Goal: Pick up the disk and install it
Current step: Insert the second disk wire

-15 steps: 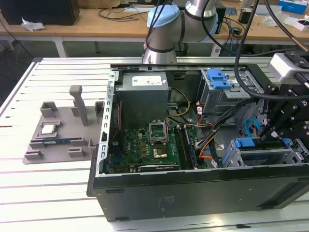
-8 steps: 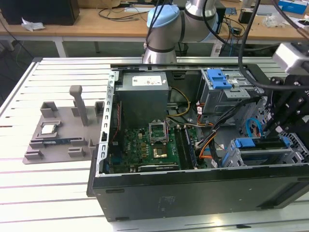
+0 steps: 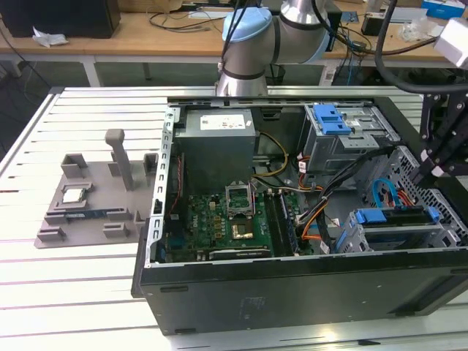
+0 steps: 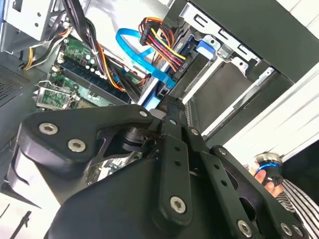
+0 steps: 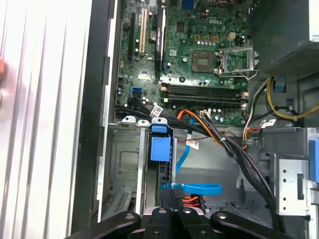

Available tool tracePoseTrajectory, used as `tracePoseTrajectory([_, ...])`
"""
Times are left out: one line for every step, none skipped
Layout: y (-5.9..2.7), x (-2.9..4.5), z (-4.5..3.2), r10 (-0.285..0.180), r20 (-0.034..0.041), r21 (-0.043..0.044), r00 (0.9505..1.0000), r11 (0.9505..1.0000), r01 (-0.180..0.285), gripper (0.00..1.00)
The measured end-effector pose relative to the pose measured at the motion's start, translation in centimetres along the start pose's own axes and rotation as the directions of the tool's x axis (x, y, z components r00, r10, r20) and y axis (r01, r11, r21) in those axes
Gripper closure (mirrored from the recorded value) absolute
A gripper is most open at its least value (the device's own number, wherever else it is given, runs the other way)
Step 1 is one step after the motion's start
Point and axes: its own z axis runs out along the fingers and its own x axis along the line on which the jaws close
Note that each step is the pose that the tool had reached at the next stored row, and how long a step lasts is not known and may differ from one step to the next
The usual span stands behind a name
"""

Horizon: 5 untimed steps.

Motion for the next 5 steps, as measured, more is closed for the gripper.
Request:
tracePoseTrajectory([0.0, 0.0, -0.01, 0.0, 0.0001, 0.0, 1.0, 1.0, 0.0, 0.89])
tracePoseTrajectory([0.0, 0.0, -0.02, 0.0, 0.0, 0.0001, 1.0, 1.0, 0.0, 0.89])
tracePoseTrajectory([0.0, -0.01, -0.02, 0.0, 0.0002, 0.0001, 1.0, 1.0, 0.0, 0.89])
tracePoseTrajectory([0.0, 0.0, -0.02, 0.0, 0.0002, 0.0001, 1.0, 1.0, 0.0, 0.89])
tracePoseTrajectory([0.0, -0.01, -0.02, 0.0, 0.0002, 0.0001, 1.0, 1.0, 0.0, 0.89])
